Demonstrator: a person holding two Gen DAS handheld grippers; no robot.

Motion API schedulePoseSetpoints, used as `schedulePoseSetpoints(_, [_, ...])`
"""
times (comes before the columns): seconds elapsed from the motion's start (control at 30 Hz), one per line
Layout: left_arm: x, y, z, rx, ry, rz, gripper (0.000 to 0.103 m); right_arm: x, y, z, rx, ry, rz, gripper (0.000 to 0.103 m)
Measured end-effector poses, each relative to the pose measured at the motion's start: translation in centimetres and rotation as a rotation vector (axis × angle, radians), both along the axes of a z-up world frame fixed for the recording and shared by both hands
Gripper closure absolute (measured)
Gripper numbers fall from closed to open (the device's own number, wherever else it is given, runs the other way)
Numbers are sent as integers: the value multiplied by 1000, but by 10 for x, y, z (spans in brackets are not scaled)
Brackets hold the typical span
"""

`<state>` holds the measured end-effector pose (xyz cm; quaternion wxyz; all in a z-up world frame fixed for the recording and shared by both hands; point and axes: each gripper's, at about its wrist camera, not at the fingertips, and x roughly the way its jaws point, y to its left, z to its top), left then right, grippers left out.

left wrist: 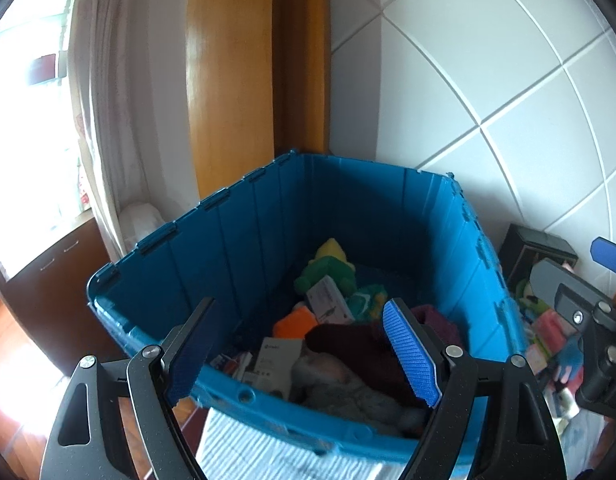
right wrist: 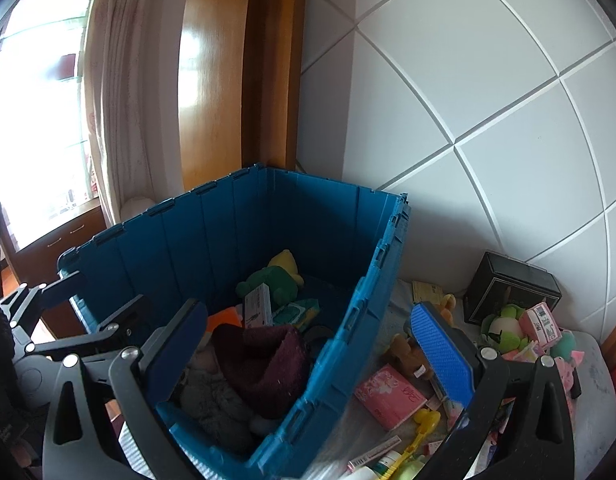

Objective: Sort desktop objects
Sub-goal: 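Move both open tools back away from the crate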

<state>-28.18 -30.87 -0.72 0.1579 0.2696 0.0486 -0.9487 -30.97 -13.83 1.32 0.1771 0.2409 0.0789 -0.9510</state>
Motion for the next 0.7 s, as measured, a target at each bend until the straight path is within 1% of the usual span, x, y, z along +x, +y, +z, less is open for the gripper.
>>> schedulePoseSetpoints(0.1, [13, 26, 3, 12, -7, -21, 19, 23, 35, 0, -5, 2, -19, 0])
schedulePoseSetpoints(0.27, [42, 88, 5, 6, -11, -68, 19, 61, 93, -1, -15, 4, -51, 0])
schedulePoseSetpoints(0.33, [54, 110, 5, 18, -18, -97, 19, 76, 117, -1, -18, 5, -64, 0])
schedulePoseSetpoints(0.43, [77, 140, 6, 61, -9, -129, 19, 99, 150, -5, -23, -8, -96, 0])
schedulePoseSetpoints(0.57, [103, 166, 8, 55, -3, -128, 19, 128, 188, -12, -28, -33, -143, 0])
schedulePoseSetpoints(0.63, [115, 176, 11, 38, -4, -165, 19, 145, 199, -13, -23, -40, -164, 0])
schedulePoseSetpoints(0.7, [126, 183, 15, 41, -1, -205, 19, 161, 206, -13, -22, -36, -188, 0])
